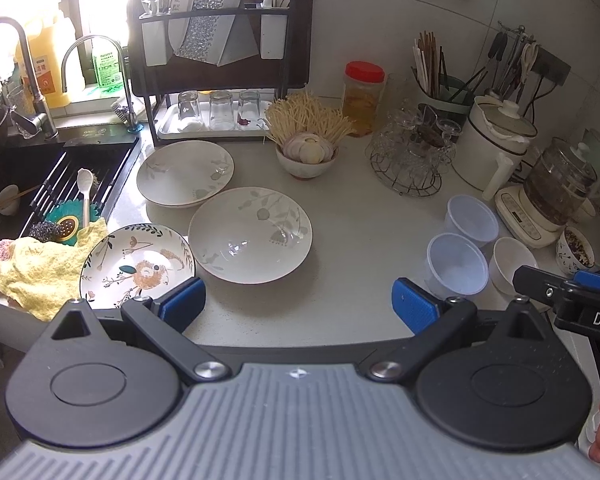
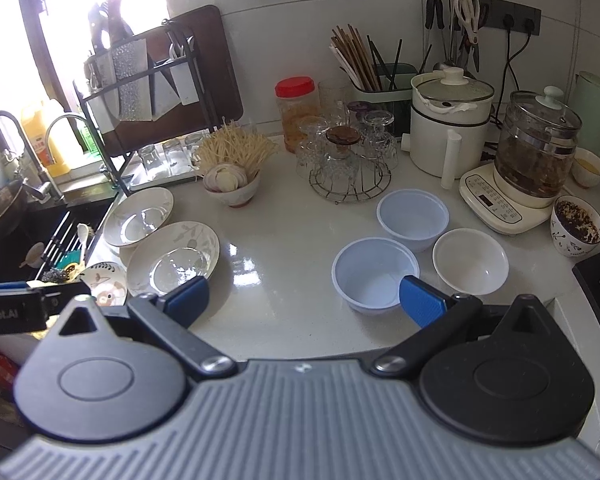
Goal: Organize plates and bowls
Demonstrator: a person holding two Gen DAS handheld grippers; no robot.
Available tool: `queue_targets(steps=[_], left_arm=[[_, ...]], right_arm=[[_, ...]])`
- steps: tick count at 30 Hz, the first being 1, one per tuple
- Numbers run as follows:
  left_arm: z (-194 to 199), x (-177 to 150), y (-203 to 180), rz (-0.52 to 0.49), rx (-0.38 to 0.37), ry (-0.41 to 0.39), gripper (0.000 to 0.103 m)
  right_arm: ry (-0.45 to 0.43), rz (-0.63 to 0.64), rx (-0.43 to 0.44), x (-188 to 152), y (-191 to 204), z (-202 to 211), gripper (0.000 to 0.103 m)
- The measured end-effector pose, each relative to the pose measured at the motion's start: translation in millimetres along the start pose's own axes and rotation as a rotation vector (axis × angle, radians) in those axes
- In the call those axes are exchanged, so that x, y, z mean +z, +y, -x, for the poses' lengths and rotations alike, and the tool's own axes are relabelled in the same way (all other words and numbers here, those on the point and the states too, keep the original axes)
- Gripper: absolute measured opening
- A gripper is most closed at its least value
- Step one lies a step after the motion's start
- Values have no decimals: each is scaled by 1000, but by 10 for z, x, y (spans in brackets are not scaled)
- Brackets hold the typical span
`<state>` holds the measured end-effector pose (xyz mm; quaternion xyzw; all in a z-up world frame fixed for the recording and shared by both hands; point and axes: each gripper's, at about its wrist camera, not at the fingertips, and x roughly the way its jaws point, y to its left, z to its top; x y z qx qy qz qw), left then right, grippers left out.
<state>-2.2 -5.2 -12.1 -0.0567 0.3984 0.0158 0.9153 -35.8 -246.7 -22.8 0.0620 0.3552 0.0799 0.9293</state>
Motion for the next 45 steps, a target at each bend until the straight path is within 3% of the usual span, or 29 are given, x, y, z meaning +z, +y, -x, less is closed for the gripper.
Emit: queue_targets(steps=[45], left_arm=[[-134, 40, 90, 4, -23, 33, 101]], right_arm=[[16, 6, 19, 16, 61, -83, 103]])
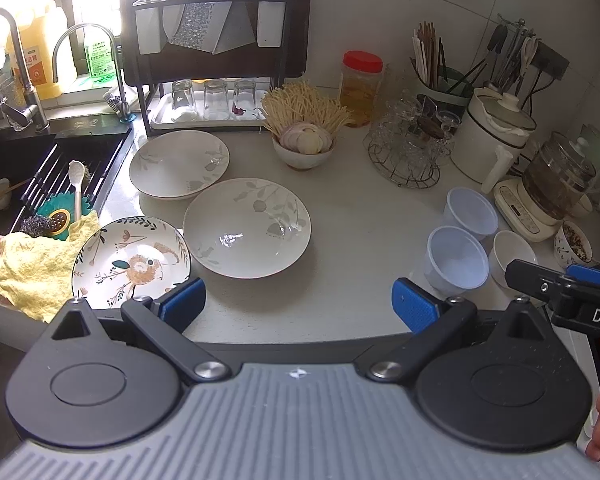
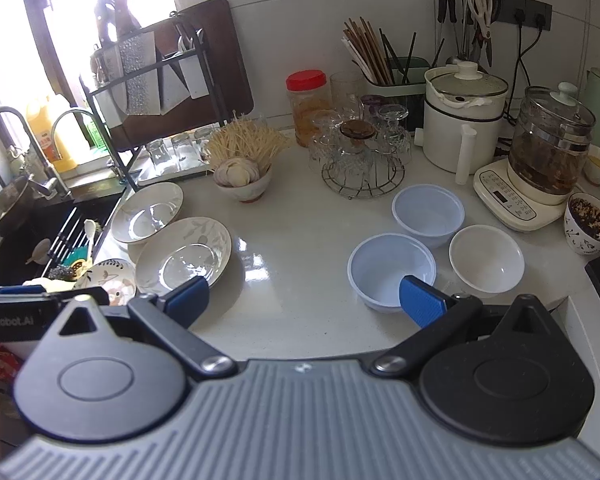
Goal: Organize plates and bowls
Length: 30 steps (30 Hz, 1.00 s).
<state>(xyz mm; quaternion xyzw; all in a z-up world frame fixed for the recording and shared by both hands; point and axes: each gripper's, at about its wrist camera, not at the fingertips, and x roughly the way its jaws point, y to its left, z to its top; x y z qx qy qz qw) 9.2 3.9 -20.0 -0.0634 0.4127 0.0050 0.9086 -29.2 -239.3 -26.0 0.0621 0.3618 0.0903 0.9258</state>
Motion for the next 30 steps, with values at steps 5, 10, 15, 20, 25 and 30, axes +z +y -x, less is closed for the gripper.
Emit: queue_targets(steps=[5, 10, 15, 20, 25, 30], left_arm=[[-4, -1, 34, -7, -6, -3, 101], [-86, 24, 81, -5, -22, 19, 101], [-62, 91, 113, -24, -23, -12, 101], [-70, 97, 176, -21, -41, -12, 101], [-51, 89, 366, 7, -31, -14, 101], [-26, 78, 611, 23, -18, -11, 101]], right_arm=[[-12, -23, -30, 14, -20, 6, 103], [-3, -34, -41, -11, 21, -51, 103], [-14, -54, -26, 7, 91, -69, 103], [-42, -41, -9, 66, 207, -30, 103], [-28, -26, 6, 65, 350, -90, 103], [-32, -27, 68, 58, 553, -107, 103]])
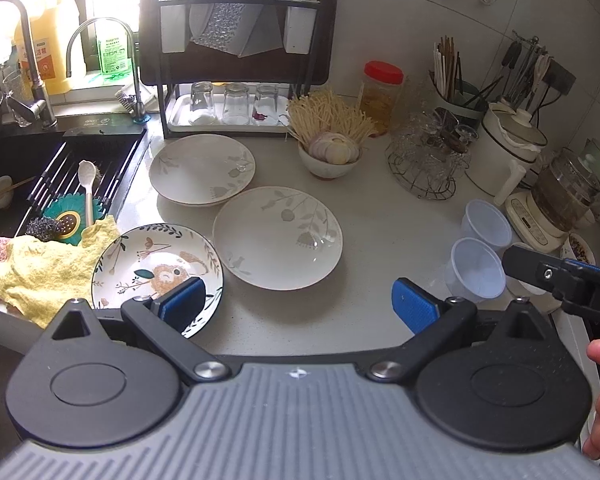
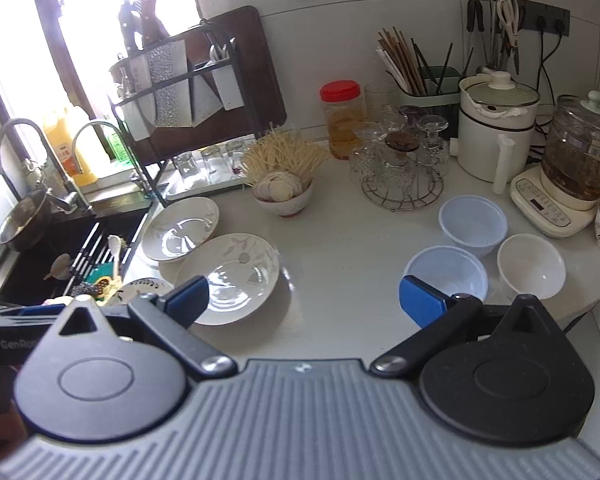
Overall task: Organize plates and bowls
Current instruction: 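Move both open grippers down to the rim of the floral plate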
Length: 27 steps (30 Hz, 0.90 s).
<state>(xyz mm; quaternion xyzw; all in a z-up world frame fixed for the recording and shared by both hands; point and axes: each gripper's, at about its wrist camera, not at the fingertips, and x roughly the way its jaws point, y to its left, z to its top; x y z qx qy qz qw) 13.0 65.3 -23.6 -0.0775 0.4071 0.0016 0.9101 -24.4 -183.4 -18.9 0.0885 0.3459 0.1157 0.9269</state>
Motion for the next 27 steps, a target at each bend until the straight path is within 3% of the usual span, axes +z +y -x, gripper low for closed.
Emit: queue_targets(steps=[12, 20, 27], left_arm=[[248, -155, 548, -24, 55, -7, 101], [286, -280, 749, 55, 49, 41, 101], [394, -267, 846, 102, 66, 1, 101]], right_arm=[[-2, -32, 34, -155, 539, -42, 103], [17, -46, 60, -209, 669, -59, 103], [36, -87, 89, -161, 705, -212, 103]])
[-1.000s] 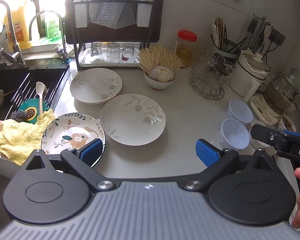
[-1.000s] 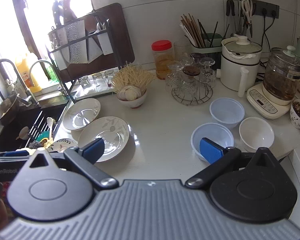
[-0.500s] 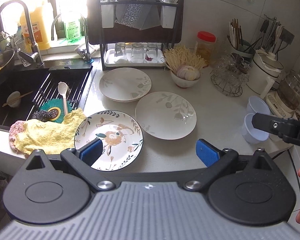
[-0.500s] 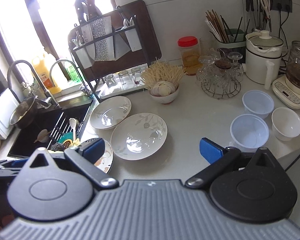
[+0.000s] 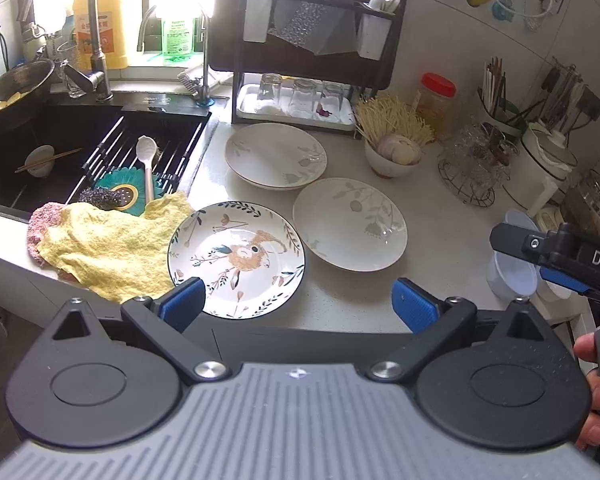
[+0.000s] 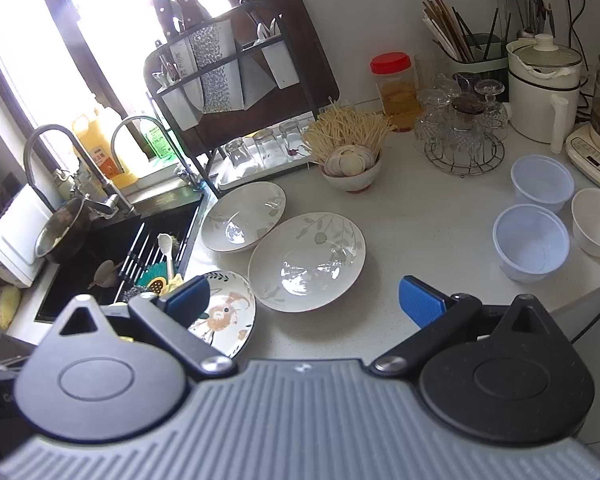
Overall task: Organize plates and bowls
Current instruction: 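Move both open grippers down to the rim of the floral plate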
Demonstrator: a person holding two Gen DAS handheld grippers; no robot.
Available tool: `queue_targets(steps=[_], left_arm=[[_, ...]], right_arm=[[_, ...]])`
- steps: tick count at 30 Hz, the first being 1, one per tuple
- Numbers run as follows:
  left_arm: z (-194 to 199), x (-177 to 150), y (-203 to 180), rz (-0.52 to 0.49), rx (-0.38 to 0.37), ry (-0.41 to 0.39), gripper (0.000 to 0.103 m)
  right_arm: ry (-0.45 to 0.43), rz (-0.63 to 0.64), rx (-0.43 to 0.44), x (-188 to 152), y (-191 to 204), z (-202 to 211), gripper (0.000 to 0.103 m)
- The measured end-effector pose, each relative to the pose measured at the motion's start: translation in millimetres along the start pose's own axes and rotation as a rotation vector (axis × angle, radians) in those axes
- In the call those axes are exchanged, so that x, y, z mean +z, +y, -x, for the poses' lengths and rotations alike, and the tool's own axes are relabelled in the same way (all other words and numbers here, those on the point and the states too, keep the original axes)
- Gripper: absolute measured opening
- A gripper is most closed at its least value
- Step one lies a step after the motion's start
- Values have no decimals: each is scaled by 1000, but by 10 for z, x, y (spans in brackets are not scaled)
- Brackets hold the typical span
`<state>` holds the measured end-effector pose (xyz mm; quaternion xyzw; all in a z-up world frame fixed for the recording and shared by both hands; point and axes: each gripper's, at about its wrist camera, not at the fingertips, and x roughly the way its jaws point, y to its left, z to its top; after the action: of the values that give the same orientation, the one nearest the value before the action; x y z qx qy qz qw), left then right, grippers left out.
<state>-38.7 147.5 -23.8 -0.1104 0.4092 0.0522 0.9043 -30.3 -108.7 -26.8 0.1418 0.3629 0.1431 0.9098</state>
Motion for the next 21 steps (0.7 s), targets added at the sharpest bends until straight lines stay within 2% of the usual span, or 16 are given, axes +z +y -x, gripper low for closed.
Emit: queue_targets(steps=[3, 10, 12, 21], left_arm=[[-12, 10, 97, 24, 8, -8, 101], [-198, 63, 321, 55, -26, 10, 101], [-269, 103, 397, 51, -19, 8, 101], [-724, 427, 764, 79, -17, 29, 101]], right_arm=[[12, -6, 21, 35, 50, -81, 102], [74, -19, 37, -9, 125, -354, 102], [90, -32, 42, -3, 148, -454, 98], [130, -83, 45, 105, 245, -927, 98]])
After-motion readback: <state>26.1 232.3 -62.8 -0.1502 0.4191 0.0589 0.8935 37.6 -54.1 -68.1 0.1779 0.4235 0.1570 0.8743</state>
